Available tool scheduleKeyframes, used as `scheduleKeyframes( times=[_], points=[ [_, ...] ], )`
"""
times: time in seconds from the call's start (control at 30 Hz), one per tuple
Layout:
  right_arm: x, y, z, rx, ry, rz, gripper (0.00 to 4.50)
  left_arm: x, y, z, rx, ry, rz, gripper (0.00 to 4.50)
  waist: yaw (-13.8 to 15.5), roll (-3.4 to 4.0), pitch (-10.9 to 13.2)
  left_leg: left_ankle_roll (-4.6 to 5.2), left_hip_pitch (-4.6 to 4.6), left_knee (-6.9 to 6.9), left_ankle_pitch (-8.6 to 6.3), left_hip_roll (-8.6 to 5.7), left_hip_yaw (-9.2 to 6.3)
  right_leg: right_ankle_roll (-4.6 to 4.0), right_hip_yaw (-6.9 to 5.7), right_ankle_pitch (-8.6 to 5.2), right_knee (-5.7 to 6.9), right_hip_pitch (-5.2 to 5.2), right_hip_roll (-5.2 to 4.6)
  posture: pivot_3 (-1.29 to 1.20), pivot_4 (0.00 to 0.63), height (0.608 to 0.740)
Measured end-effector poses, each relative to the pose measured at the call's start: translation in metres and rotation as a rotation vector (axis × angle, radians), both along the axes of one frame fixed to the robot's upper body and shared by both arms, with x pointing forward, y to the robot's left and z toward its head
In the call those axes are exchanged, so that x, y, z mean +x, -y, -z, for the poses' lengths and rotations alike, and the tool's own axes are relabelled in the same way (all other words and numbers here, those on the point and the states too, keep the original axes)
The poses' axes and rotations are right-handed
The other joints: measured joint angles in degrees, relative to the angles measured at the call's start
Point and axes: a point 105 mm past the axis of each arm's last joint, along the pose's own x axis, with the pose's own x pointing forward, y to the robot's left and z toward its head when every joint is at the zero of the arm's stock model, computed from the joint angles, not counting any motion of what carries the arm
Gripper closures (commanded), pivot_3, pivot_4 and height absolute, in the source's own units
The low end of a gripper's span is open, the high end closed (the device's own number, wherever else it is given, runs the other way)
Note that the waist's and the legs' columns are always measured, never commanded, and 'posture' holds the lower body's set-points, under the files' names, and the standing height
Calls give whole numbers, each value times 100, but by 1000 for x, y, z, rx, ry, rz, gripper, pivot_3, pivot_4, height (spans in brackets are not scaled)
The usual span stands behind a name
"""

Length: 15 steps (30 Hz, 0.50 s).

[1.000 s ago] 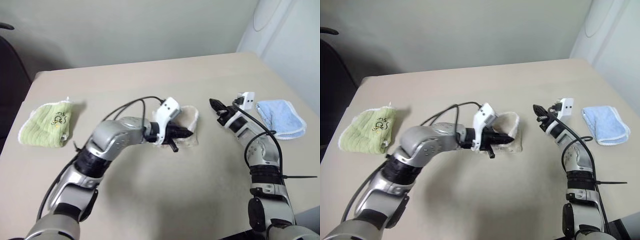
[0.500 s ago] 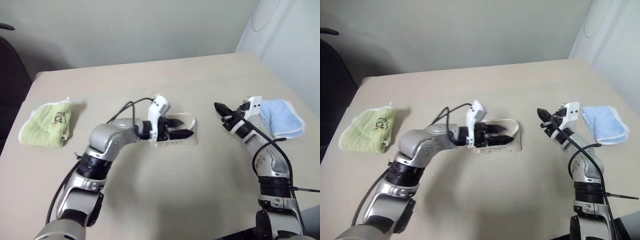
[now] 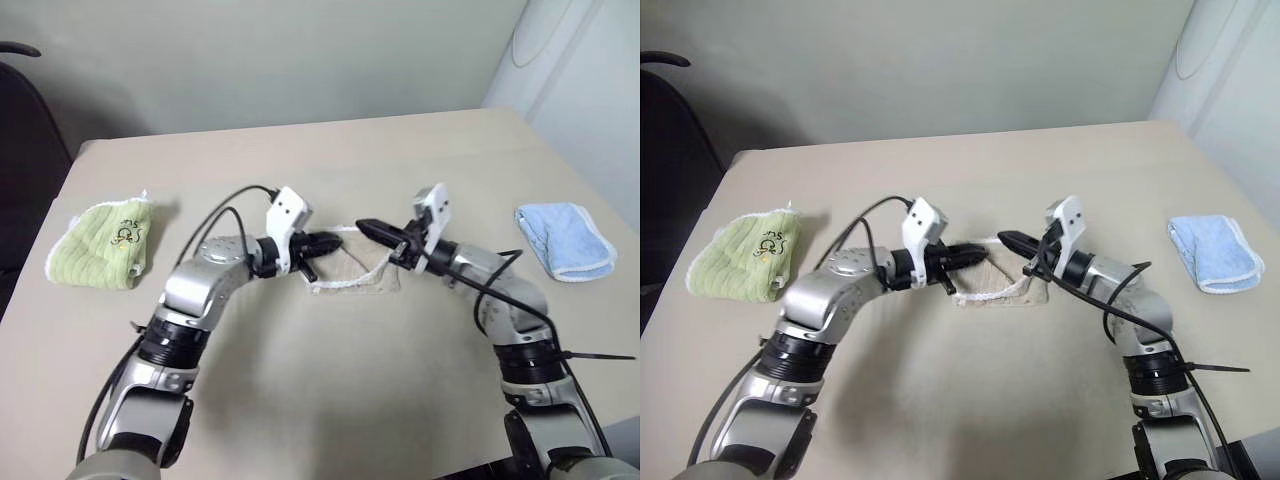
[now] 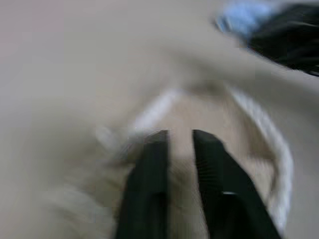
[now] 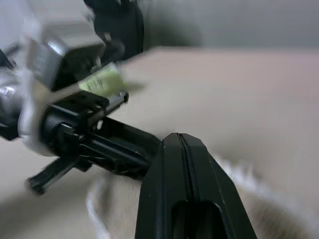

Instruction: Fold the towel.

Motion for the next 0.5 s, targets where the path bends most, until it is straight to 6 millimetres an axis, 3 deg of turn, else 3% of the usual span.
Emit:
scheduleKeyframes(
  times=[0.13,0.27,0.37,0.5],
  points=[
    [6,6,14,-20,-28,35,4500,4,-1,1,-39,-5,-14,3663,0,0,0,-1,-16,5,0,0,0,-1,-4,2,0,-9,0,0,150,740],
    [4,12,10,-19,8,47,4500,9,-15,-35,-242,38,-60,3663,-3,0,0,-2,-23,17,1,1,1,-1,-6,2,0,-10,1,0,150,740],
    [3,18,9,-19,17,63,4500,8,-34,-52,-256,92,-93,3663,-6,0,0,-2,-24,29,1,1,1,0,-5,2,0,-6,2,0,150,740],
    [4,20,12,-28,15,76,4500,-1,-39,-41,-222,80,-73,3663,-10,-1,0,2,-24,36,-1,1,0,8,-5,7,0,-4,2,0,150,740]
  ],
)
